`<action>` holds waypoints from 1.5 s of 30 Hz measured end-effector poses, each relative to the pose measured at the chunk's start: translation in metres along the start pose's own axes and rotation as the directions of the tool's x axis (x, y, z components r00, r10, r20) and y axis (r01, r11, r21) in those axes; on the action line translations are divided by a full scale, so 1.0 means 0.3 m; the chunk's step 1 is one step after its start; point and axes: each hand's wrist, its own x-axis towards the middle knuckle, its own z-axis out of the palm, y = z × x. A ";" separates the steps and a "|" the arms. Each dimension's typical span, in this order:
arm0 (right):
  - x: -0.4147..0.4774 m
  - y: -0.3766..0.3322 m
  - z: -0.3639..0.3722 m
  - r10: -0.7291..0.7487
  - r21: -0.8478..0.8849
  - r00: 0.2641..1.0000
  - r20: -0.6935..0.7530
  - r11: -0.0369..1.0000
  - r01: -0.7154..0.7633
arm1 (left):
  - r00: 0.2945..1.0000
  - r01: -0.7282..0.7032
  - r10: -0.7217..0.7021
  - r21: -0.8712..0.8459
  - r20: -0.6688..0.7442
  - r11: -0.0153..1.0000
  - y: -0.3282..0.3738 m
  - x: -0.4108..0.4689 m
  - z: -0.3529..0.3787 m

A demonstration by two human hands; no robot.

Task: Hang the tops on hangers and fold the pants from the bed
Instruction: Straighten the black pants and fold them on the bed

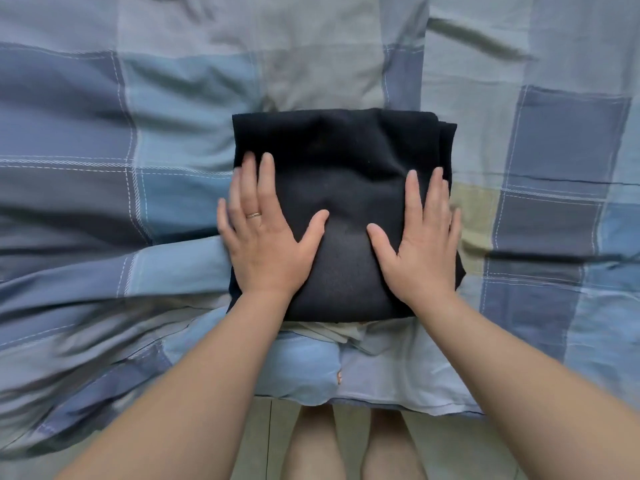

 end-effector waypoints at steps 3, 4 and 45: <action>-0.026 -0.005 -0.015 0.181 0.238 0.983 0.029 0.954 -0.182 | 0.933 0.356 -0.358 -0.172 0.018 0.918 0.033 -0.020 -0.021; -0.033 0.001 -0.018 0.230 0.319 0.971 0.068 0.917 -0.240 | 0.919 0.393 -0.392 -0.209 0.050 0.895 0.039 -0.024 -0.023; -0.821 0.141 -0.590 0.299 0.315 0.308 0.903 0.027 -0.949 | 0.198 0.751 -0.372 0.103 0.907 0.652 0.029 -0.522 -0.598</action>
